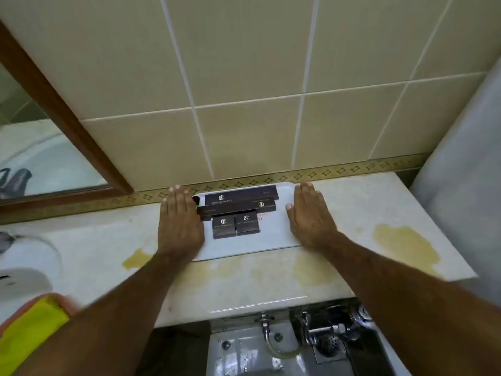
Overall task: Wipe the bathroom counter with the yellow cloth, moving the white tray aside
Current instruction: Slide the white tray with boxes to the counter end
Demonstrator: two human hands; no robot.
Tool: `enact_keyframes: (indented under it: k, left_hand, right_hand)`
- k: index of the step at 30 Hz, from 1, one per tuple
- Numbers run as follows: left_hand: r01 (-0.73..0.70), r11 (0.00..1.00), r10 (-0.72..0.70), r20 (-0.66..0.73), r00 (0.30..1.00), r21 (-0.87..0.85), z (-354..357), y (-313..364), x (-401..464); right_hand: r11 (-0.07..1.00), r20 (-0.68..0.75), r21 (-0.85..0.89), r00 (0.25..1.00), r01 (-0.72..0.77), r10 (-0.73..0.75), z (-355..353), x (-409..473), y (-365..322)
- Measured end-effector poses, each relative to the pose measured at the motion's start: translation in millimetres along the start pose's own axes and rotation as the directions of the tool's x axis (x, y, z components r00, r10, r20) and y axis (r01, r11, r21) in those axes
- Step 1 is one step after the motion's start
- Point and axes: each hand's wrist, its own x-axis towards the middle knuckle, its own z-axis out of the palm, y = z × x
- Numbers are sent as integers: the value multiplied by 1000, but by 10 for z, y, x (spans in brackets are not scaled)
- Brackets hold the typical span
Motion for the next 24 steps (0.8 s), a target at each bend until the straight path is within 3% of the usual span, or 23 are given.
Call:
enact_keyframes:
  k: [6,10,14,19,24]
  left_hand:
    - [142,990,-139,100,985,-18,-47,77,16]
    - [265,955,-239,183,954,-133,14,88,-6]
    - [291,941,-256,202,945,-172,-32,88,39]
    - [245,941,-227,102,969,-234,-332,84,154]
    - [-10,986,12,12,1000,-165,-752,530,383]
  right_hand:
    - [985,-73,-76,986,-158,152,62,108,-58]
    - [931,-13,89,934,-355,358,24,260,-152]
    - [897,55,147,909,-417,414,-114,353,-182]
    - [846,16,259,877,-467,479,-453,151,-39]
    - [697,14,428,776,-575,631,-797,-431,454]
